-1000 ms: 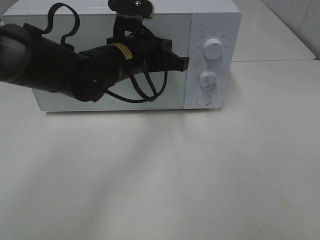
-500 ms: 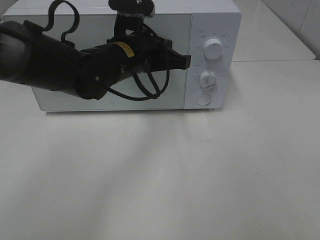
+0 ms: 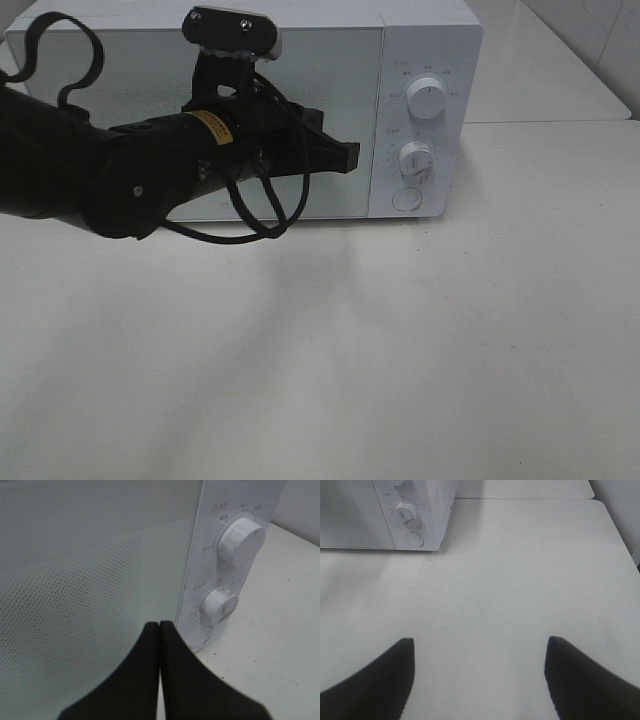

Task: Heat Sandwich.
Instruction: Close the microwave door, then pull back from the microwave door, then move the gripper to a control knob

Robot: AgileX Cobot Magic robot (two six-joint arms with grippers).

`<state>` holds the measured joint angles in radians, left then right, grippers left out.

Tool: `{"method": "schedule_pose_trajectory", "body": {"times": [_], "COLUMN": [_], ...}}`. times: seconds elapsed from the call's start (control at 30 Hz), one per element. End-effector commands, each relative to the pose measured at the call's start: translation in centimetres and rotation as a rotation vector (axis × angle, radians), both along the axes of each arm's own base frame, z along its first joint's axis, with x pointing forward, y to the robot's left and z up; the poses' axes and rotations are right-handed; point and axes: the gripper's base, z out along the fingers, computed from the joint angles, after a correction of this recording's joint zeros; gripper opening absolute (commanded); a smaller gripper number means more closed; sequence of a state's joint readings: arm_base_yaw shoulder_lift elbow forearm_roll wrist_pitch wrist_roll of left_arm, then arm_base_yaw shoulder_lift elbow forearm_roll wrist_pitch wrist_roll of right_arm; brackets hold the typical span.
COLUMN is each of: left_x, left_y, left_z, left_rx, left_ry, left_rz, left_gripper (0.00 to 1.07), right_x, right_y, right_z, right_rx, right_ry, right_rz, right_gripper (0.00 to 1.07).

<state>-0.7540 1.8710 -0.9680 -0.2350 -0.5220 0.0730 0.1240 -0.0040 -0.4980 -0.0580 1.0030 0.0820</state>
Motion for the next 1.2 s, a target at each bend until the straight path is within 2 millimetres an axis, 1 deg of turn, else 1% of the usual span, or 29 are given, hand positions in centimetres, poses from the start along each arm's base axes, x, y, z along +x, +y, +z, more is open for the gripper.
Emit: {"method": "schedule_pose_trajectory", "body": {"times": [0.03, 0.07, 0.1, 0.13, 0.17, 0.2, 0.33, 0.43, 0.47, 0.53, 0.6, 0.7, 0.73, 0.77, 0.83, 0.87, 0.9, 0.97, 1.0, 1.03, 1.13, 1.17, 1.2], "left_x": [-1.2, -1.5, -1.7, -1.7, -2.0, -2.3, -2.9, -3.3, -3.8, -4.4, -4.5, -5.1, -5.1, -5.2, -5.3, -5.5, -5.5, -5.5, -5.5, -5.5, -5.6, -5.6, -5.6], "left_y": [0.6, 0.8, 0.9, 0.9, 1.1, 1.2, 1.4, 1.6, 1.8, 2.0, 2.2, 3.3, 3.3, 4.2, 5.2, 6.2, 6.2, 7.3, 8.5, 8.5, 10.1, 11.5, 12.1], "left_z": [0.6, 0.7, 0.8, 0.8, 1.0, 1.0, 1.2, 1.2, 1.0, 0.9, 1.0, 1.2, 1.2, 1.3, 1.5, 2.0, 2.0, 2.5, 3.1, 3.1, 4.1, 4.8, 5.1], "left_rx": [-0.004, 0.002, 0.01, 0.01, 0.024, 0.036, 0.078, 0.103, 0.14, 0.182, 0.196, 0.262, 0.262, 0.289, 0.313, 0.327, 0.327, 0.338, 0.345, 0.345, 0.354, 0.36, 0.363], "left_ry": [0.057, 0.073, 0.1, 0.1, 0.157, 0.191, 0.253, 0.295, 0.355, 0.409, 0.423, 0.512, 0.512, 0.572, 0.627, 0.673, 0.673, 0.71, 0.741, 0.741, 0.765, 0.777, 0.783], "left_rz": [0.003, 0.001, 0.001, 0.001, 0.001, -0.003, -0.027, -0.039, -0.056, -0.076, -0.082, -0.095, -0.095, -0.088, -0.079, -0.069, -0.069, -0.053, -0.035, -0.035, -0.01, 0.016, 0.031], "left_gripper": [0.23, 0.35, 0.54, 0.54, 0.89, 1.02, 0.98, 0.98, 0.98, 0.98, 0.98, 0.98, 0.98, 0.98, 0.98, 0.98, 0.98, 0.98, 0.98, 0.98, 0.98, 0.98, 0.98], "right_x": [-0.4, -0.4, -0.4, -0.4, -0.4, -0.4, -0.4, -0.4, -0.4, -0.4, -0.4, -0.4, -0.4, -0.4, -0.4, -0.4, -0.4, -0.4, -0.4, -0.4, -0.4, -0.4, -0.4], "right_y": [-0.1, -0.1, -0.1, -0.1, -0.1, -0.1, -0.1, -0.1, -0.1, -0.1, -0.1, -0.1, -0.1, -0.1, -0.1, -0.1, -0.1, -0.1, -0.1, -0.1, -0.1, -0.1, -0.1], "right_z": [0.0, 0.0, 0.0, 0.0, 0.0, 0.0, 0.0, 0.0, 0.0, 0.0, 0.0, 0.0, 0.0, 0.0, 0.0, 0.0, 0.0, 0.0, 0.0, 0.0, 0.0, 0.0, 0.0], "right_rx": [-0.008, -0.008, -0.008, -0.008, -0.008, -0.008, -0.008, -0.008, -0.008, -0.008, -0.008, -0.008, -0.008, -0.008, -0.008, -0.008, -0.008, -0.008, -0.008, -0.008, -0.009, -0.009, -0.009], "right_ry": [-0.036, -0.036, -0.036, -0.036, -0.036, -0.036, -0.036, -0.036, -0.036, -0.036, -0.036, -0.036, -0.036, -0.036, -0.036, -0.036, -0.036, -0.036, -0.036, -0.036, -0.036, -0.036, -0.036], "right_rz": [-0.001, -0.001, -0.001, -0.001, -0.001, -0.001, -0.001, -0.001, -0.001, -0.001, -0.001, -0.001, -0.001, -0.001, -0.001, -0.001, -0.001, -0.001, -0.001, -0.001, -0.001, -0.001, -0.001], "right_gripper": [0.71, 0.71, 0.71, 0.71, 0.71, 0.71, 0.71, 0.71, 0.71, 0.71, 0.71, 0.71, 0.71, 0.71, 0.71, 0.71, 0.71, 0.71, 0.71, 0.71, 0.7, 0.69, 0.68]}}
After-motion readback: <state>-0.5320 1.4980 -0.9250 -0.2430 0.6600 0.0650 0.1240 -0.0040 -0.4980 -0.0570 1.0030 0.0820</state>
